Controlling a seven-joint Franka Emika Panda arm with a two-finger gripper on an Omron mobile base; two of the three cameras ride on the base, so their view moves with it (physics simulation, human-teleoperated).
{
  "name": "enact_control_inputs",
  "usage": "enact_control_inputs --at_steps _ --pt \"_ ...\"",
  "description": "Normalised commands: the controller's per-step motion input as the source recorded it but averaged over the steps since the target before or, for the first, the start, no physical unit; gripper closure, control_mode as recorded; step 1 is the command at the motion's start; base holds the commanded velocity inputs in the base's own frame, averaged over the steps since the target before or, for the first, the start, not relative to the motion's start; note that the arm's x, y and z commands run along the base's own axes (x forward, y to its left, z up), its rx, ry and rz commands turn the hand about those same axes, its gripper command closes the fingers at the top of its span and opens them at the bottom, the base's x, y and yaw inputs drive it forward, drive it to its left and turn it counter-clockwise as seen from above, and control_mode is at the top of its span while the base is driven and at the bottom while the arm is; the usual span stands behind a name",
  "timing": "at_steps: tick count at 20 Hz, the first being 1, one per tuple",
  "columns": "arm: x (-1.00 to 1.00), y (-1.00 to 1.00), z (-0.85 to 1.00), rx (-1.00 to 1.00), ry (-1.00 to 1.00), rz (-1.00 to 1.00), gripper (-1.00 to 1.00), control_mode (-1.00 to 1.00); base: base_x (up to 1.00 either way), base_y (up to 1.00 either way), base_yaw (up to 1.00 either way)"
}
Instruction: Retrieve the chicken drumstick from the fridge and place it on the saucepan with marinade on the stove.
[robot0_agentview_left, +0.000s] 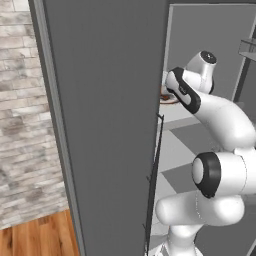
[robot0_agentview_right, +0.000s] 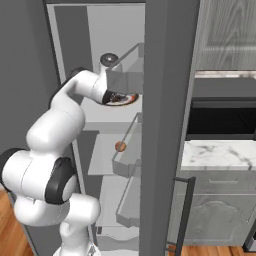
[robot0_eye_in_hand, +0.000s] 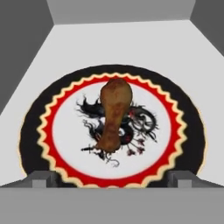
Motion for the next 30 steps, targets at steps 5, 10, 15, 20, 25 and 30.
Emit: enact_control_inputs --at_steps 5,10,15,20,25,30 --pt "0.19 0.00 -0.14 0.00 0.02 0.01 -1.00 -1.00 0.00 0.00 0.00" --pt "0.19 0.00 0.00 0.00 0.00 0.00 -1.00 -1.00 0.00 0.00 0.00" --pt "0.22 0.00 0.00 0.00 0.00 0.00 -1.00 -1.00 0.00 0.00 0.00" --pt "0.05 0.00 -0.07 0.00 0.03 0.01 -1.00 -1.00 0.00 0.00 0.00" --pt "0.00 0.00 -0.16 -0.01 0.04 0.00 -1.00 -1.00 0.00 0.00 0.00" --pt "0.00 0.00 -0.13 0.00 0.03 0.00 -1.00 -1.00 0.00 0.00 0.00"
